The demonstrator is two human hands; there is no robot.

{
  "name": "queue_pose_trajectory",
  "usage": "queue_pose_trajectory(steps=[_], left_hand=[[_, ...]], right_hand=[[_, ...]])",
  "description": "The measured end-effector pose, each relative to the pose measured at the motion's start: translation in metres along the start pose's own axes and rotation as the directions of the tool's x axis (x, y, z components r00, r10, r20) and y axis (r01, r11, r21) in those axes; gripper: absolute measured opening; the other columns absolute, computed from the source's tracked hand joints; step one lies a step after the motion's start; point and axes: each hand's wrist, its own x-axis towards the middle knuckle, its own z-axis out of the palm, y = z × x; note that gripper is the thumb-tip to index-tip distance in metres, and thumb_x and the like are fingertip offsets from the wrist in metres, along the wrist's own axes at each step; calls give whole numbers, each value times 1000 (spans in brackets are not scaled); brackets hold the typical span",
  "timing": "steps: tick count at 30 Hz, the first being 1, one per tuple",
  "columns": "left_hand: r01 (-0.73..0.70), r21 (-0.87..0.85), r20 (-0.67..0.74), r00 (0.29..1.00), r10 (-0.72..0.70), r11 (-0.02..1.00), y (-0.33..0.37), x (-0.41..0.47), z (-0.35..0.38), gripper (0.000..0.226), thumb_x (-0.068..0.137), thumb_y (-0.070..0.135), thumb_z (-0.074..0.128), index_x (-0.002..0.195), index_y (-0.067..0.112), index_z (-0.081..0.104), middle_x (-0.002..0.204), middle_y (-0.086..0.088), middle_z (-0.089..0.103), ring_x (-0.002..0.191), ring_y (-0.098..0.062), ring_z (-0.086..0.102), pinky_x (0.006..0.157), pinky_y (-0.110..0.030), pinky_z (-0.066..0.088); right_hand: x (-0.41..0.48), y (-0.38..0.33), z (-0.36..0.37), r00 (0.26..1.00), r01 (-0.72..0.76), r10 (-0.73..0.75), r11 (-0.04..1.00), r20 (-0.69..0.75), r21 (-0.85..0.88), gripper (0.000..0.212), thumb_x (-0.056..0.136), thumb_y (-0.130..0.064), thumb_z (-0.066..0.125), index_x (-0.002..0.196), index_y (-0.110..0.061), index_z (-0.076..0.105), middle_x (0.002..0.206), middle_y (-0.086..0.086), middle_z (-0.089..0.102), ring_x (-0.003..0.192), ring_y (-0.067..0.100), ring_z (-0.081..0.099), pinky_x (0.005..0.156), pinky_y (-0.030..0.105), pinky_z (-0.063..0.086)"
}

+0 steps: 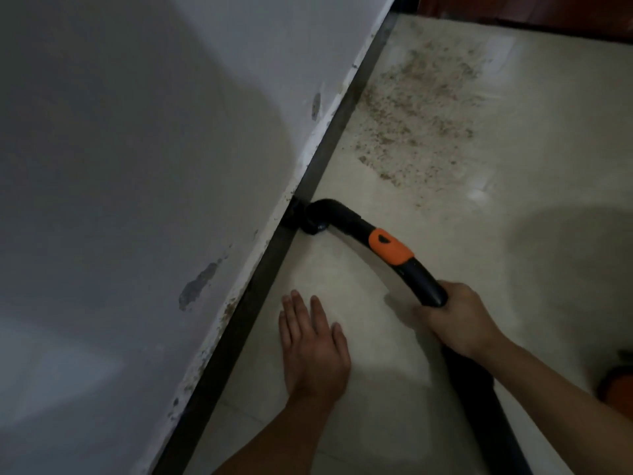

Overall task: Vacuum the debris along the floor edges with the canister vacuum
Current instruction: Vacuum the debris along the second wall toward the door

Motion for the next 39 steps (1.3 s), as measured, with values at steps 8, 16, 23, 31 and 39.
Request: queue_pose_trajectory(steps=[8, 16, 23, 31, 39], left_hand=[[-5, 32, 23, 1000, 4, 999, -3, 1, -1, 61, 94, 37, 30, 143, 2, 40, 151, -28, 29, 141, -41, 25, 118, -48, 17], [-45, 24, 24, 999, 44, 999, -5, 0, 0, 59, 96, 30, 31, 145, -3, 34, 151, -33, 23, 142, -43, 19, 118, -46, 9], [-135, 186, 214, 972, 94, 973, 6, -31, -13, 53, 99, 23, 35, 148, 5, 27, 152, -32, 21, 141, -44, 20, 113, -50, 18], [-225, 73, 678, 726, 117, 971, 36, -113, -86, 35, 96, 19, 40, 128, 13, 52, 134, -13, 48, 123, -31, 47, 101, -40, 42], [-120, 24, 796, 604, 54, 992, 26, -232, -166, 34, 96, 28, 43, 127, 20, 56, 138, 1, 51, 127, -20, 45, 99, -28, 36]], right_hand=[[-22, 20, -6, 998, 15, -15, 1000, -59, 0, 16, 74, -16, 75, 79, -20, 61, 68, 5, 64, 55, 22, 62, 51, 26, 47], [-160, 152, -63, 952, -147, 146, 989, -270, 16, 16, 73, -11, 76, 71, -15, 61, 60, 7, 62, 53, 23, 59, 49, 32, 46], [-219, 196, -67, 929, -232, 235, 972, -286, 45, 13, 73, -17, 74, 78, -23, 64, 64, 3, 65, 59, 21, 64, 52, 31, 50], [-311, 183, -92, 935, -345, 325, 928, -145, -141, 18, 72, -25, 74, 77, -25, 58, 64, -2, 62, 56, 13, 61, 48, 23, 41], [-429, 163, -84, 868, -476, 495, 853, 39, -213, 16, 68, -30, 70, 73, -25, 55, 62, -4, 63, 53, 12, 62, 48, 23, 42]])
